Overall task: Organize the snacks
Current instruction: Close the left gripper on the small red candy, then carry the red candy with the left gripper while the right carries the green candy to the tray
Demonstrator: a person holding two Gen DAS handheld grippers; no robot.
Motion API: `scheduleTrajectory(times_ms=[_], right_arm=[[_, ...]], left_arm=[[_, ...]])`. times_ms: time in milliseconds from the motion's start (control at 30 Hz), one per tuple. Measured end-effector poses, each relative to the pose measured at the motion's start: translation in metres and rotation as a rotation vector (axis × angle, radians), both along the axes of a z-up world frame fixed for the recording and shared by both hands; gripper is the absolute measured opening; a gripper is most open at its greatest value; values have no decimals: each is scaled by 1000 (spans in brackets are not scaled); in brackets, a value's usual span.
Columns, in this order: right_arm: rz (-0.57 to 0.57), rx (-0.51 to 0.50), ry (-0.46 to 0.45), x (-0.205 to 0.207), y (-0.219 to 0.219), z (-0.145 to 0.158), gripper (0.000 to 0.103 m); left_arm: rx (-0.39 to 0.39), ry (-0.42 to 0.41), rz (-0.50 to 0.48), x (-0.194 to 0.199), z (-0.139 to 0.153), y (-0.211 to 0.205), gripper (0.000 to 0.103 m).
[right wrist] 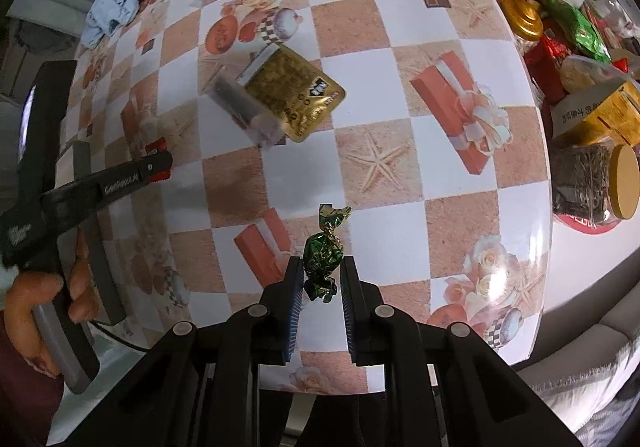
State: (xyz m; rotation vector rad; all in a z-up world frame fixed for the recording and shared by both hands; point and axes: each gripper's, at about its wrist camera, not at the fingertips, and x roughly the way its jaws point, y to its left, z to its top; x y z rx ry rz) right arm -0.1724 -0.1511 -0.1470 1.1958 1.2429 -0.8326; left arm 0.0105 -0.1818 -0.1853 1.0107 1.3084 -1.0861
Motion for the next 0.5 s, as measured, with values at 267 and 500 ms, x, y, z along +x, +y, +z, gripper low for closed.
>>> scheduleTrajectory(times_ms=[267,500], right_arm=[[48,-16,-20,24,7,9,20],[111,-23,-37,57,19,18,20]], left_arm=[[-53,10,4,4,40,47,20],[-57,-17,6,41,78,111,20]])
